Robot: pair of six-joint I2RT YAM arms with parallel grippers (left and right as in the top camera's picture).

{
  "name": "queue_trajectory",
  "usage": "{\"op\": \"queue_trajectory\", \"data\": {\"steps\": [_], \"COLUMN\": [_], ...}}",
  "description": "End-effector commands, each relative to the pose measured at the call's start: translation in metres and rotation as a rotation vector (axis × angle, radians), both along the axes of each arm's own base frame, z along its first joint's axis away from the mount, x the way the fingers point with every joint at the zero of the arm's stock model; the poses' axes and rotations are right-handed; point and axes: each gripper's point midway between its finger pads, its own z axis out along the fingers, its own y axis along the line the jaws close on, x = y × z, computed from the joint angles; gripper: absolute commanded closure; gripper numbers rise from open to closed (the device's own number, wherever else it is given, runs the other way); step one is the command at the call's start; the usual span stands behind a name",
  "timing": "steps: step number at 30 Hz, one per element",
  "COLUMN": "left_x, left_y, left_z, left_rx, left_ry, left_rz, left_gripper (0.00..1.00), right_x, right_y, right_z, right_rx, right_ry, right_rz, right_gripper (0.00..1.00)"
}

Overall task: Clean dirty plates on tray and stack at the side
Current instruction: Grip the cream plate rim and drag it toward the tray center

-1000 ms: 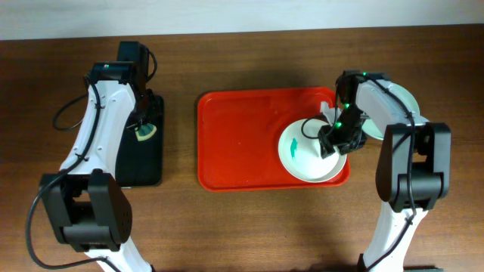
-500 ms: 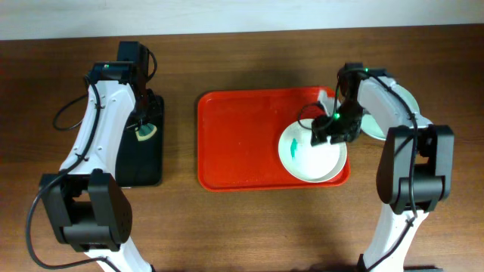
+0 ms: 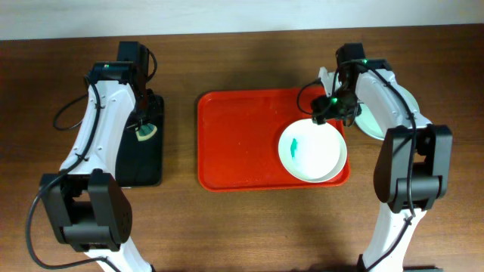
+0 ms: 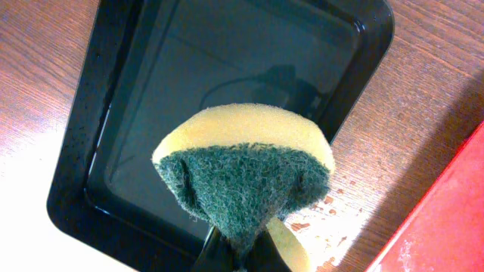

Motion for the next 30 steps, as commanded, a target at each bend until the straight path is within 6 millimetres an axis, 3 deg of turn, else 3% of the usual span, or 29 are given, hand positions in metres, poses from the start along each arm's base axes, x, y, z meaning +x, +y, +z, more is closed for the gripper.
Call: {"op": "queue_trajectory", "data": {"steps": [1,6,13,16,21,30], "left_x": [-0.001,-0.001,-0.001,-0.001,-0.001,-0.001], "left_y": [0.000,0.000,0.000,-0.002,-0.005,-0.009], "left_z": [-0.001,-0.001,-0.001,-0.002,-0.002,-0.003], "left_rx": [-0.009,-0.010,-0.010,-0.020,-0.036,-0.063], "left_ry": [-0.001,0.000,-0.001,0.000,0.002,0.003], "left_rz": [0.013,0.013,0.013,0.011,0.005,0.001], "left_gripper": [1.00,1.00,1.00,1.00,1.00,1.00], "right_x": [-0.020,-0.049,-0.107,-0.121,-0.123,-0.098], "right_y": [-0.003,-0.004,-0.004,-0.005,0.002,0.004], "right_z": [-0.023,-0.047,-0.036,-0.031,-0.036,-0.044], "right_rx": [-0.022,-0.025,-0.029,-0.040,-0.005,0.001], "right_ry": [0.080,0.162,0.404,0.472,0.476,0.386], "right_rz": [-0.002,-0.002,-0.003,-0.063,-0.111,-0.228], "right_gripper": [0.26,0.26,0.29,0.30,0.30,0.65]}}
